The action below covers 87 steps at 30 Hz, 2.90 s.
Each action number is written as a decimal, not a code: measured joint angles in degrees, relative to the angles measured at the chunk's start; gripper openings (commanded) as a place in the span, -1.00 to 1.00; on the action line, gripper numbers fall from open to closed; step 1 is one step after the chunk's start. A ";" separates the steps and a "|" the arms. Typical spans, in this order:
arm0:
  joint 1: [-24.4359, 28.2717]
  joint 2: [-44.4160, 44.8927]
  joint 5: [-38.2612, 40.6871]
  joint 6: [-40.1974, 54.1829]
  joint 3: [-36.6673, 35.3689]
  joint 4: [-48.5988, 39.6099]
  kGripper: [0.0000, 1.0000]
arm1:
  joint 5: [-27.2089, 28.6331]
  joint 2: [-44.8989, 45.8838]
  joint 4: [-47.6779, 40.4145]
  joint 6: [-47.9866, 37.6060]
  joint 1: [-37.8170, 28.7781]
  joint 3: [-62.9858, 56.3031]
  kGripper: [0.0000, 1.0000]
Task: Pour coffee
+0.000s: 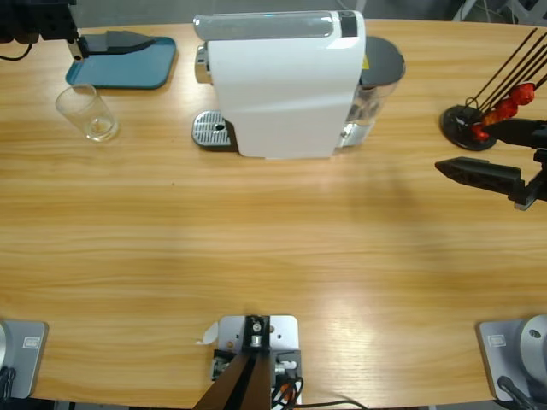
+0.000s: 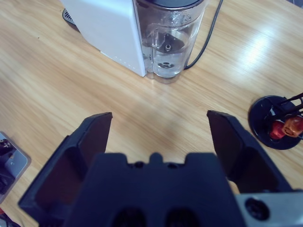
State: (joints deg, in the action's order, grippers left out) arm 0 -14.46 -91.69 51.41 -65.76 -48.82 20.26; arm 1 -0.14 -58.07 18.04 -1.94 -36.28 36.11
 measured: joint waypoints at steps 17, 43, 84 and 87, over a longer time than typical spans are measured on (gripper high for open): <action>-6.65 -2.99 -11.45 2.16 -5.32 -3.01 0.81 | 0.00 -0.02 0.00 0.00 0.00 0.00 0.80; -8.38 -1.93 -10.51 6.62 -3.48 0.09 0.78 | 0.63 -0.02 0.00 0.00 0.00 0.00 0.80; -9.86 -4.10 -7.85 1.09 -10.36 3.92 0.69 | 0.63 -0.02 -0.06 0.00 0.00 0.01 0.80; -9.89 -1.90 -10.74 8.29 -10.62 -6.24 0.63 | 0.63 -0.02 -0.06 0.00 0.00 0.01 0.80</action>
State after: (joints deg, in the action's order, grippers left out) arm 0 -24.35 -93.58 40.68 -57.48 -59.44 14.02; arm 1 0.49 -58.09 17.98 -1.94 -36.28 36.12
